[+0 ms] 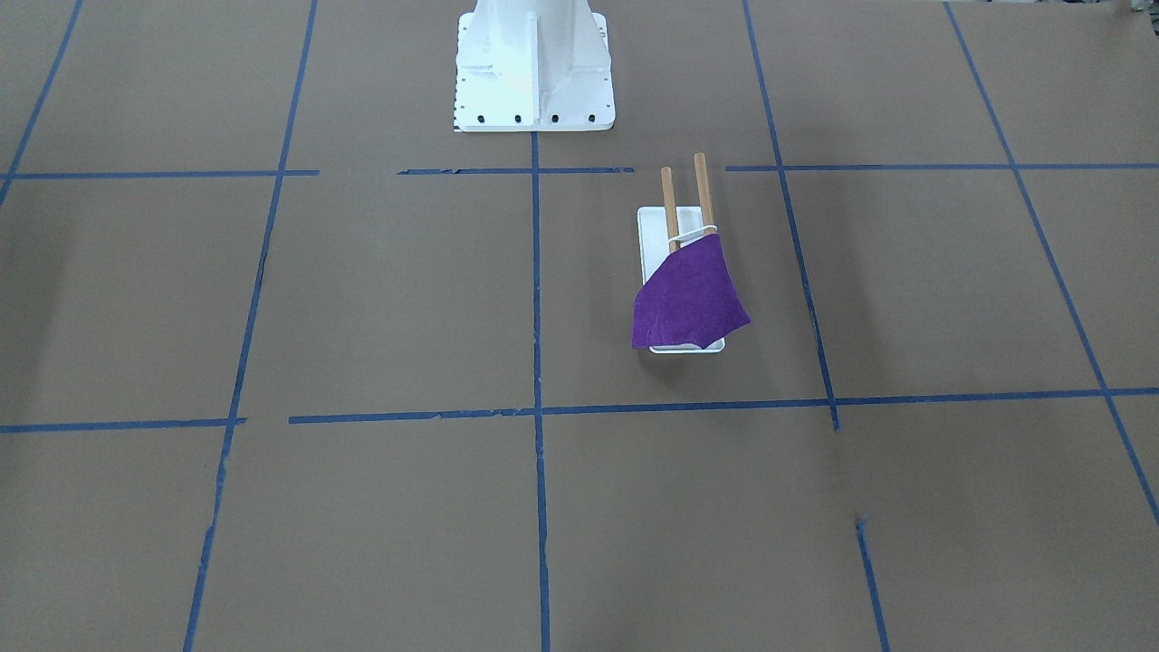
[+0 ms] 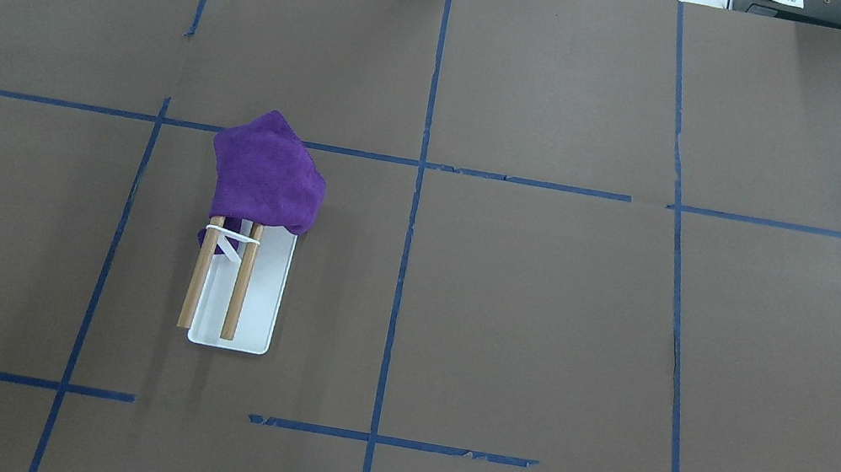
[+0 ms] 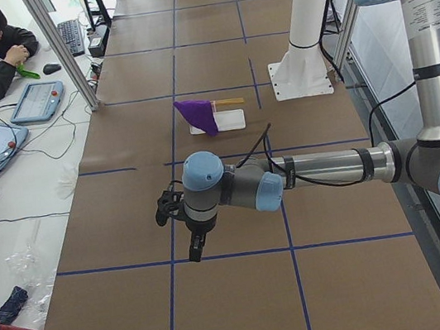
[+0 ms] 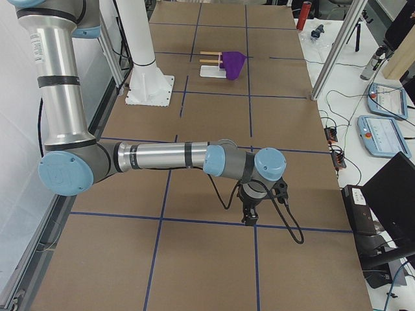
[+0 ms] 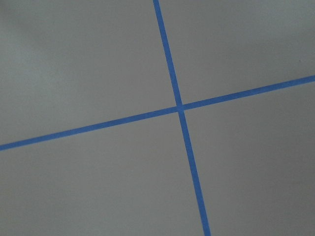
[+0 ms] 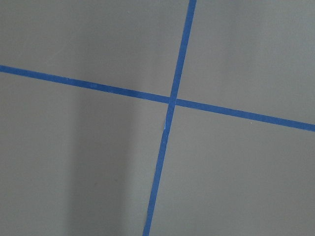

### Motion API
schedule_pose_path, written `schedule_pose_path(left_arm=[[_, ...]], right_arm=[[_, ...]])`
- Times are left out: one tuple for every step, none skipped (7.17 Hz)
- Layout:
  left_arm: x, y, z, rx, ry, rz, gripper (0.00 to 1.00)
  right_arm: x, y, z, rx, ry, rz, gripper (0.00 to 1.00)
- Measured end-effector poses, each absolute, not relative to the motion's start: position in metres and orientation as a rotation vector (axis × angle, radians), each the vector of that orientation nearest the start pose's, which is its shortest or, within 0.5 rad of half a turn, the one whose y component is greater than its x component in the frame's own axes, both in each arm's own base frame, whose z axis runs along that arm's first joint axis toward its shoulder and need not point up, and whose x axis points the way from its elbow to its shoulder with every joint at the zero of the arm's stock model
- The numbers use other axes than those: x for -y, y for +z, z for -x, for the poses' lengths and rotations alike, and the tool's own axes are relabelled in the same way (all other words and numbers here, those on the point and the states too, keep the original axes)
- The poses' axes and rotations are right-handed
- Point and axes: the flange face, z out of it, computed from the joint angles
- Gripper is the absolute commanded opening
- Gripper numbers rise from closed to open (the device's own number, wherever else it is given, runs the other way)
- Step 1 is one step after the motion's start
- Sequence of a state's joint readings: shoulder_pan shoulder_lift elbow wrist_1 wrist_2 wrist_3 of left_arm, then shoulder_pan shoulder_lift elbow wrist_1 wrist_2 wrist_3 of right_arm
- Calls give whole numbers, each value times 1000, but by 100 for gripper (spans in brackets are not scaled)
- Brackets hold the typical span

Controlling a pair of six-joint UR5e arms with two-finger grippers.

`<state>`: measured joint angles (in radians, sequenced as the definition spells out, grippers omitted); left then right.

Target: Hang towel on rack

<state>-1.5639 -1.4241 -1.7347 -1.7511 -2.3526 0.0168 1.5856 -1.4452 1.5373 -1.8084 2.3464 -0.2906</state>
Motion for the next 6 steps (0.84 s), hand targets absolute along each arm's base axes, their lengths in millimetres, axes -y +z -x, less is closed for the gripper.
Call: schedule_pose_path(left_arm=[[439,624,61,-800,95,-169,100],[438,623,63,-806,111,-171,100],[438,621,65,-805,131,-181,100],[440,619,66,-804,143,-193,100],[440,618,69,-803,145,-205,100],[439,618,73,-803,139,-212,100]], right_arm=[[532,632,-72,786,-204,15,100],[532,631,-72,784,-204,12,100],[532,631,-72,783,-204,11,100],[533,630,-72,782,-204,10,100],[533,630,-72,782,-204,9,100],[533,630,-72,782,-205,7,100]])
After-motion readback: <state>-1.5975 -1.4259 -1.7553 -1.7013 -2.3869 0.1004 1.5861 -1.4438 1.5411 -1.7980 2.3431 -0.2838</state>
